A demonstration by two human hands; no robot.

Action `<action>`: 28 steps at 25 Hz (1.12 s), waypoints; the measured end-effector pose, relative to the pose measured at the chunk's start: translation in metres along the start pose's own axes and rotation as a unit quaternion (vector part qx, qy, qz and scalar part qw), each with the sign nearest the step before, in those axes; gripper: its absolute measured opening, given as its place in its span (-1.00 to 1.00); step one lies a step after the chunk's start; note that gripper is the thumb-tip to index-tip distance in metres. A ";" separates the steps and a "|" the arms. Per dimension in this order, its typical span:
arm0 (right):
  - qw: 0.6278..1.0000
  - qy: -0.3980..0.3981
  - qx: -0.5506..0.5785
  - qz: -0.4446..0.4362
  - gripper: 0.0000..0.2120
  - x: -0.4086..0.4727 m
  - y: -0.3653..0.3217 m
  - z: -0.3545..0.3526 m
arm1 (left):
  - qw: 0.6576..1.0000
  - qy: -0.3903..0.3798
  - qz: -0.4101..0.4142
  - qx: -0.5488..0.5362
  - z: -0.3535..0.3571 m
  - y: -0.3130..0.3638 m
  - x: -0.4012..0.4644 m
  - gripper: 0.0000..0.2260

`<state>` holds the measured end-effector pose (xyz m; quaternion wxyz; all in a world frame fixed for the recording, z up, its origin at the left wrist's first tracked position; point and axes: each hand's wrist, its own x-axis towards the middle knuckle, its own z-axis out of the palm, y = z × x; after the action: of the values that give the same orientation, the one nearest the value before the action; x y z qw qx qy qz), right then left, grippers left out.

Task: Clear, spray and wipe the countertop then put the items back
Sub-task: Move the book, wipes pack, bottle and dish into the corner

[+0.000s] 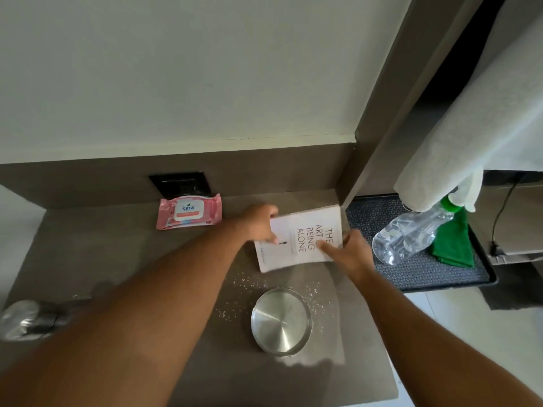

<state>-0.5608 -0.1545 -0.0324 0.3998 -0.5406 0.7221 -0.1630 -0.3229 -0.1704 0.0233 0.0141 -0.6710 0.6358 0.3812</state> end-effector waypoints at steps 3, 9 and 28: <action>0.987 0.022 0.149 -0.062 -0.70 -0.015 -0.024 0.004 | 0.999 -0.011 0.023 -0.025 -0.071 0.002 -0.023 -0.70; 0.935 -0.090 0.296 -0.176 -0.78 -0.034 -0.155 0.061 | 0.988 0.050 -0.066 -0.130 -0.177 -0.064 -0.119 -0.69; 0.786 -0.120 -0.495 -0.350 -0.42 -0.012 -0.241 0.255 | 0.682 0.386 -0.165 -0.600 -0.007 -0.397 -0.210 -0.77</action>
<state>-0.2109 -0.1805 -0.0265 0.0759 -0.8950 0.4116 0.1543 0.0448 0.0792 -0.0453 -0.5748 -0.7180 0.0993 0.3798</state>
